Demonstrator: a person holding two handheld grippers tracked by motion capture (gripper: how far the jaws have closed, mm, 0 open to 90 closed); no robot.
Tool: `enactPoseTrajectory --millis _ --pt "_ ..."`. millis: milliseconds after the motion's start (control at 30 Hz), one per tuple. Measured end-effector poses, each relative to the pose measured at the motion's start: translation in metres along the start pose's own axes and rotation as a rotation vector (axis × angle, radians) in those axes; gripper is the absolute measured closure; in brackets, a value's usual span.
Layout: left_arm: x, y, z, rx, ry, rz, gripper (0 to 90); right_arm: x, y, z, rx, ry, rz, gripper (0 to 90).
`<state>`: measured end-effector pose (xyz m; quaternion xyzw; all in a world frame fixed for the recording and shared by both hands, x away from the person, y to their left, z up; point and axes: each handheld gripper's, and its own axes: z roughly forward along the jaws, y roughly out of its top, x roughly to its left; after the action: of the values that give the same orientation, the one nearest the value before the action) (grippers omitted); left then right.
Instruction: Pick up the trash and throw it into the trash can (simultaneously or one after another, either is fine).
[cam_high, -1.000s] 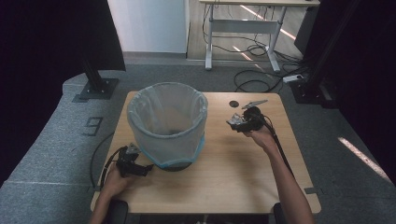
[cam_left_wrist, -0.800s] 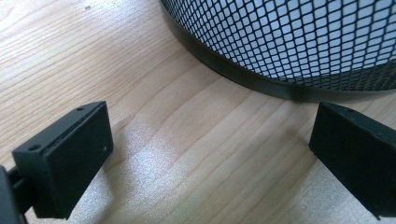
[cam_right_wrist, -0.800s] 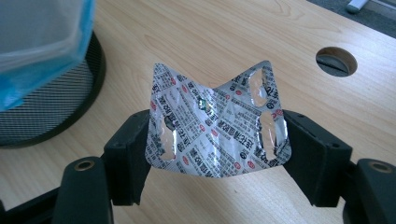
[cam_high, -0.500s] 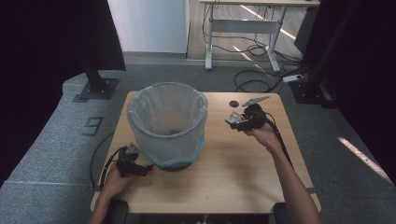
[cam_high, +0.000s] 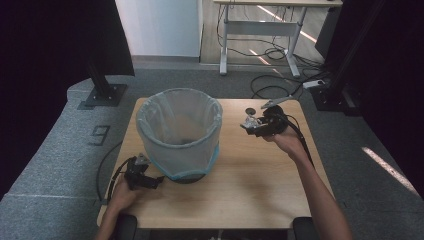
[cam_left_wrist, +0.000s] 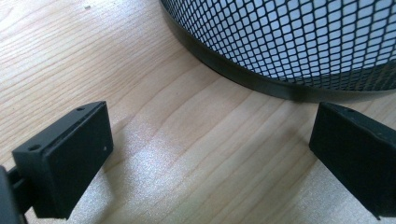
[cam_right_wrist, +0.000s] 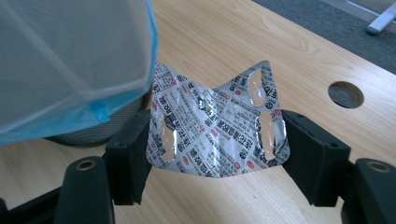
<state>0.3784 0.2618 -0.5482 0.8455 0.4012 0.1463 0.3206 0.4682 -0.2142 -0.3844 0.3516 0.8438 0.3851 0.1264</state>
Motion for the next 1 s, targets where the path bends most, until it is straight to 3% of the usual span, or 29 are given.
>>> enactPoseTrajectory --millis 233,1000 --pt "0.000 0.000 0.000 0.000 0.000 0.000 0.0 0.005 0.013 -0.010 -0.015 0.030 -0.012 30.4" --pt "0.000 0.000 0.000 -0.003 0.001 -0.001 0.0 0.025 0.051 -0.035 -0.013 0.064 -0.055 30.7"
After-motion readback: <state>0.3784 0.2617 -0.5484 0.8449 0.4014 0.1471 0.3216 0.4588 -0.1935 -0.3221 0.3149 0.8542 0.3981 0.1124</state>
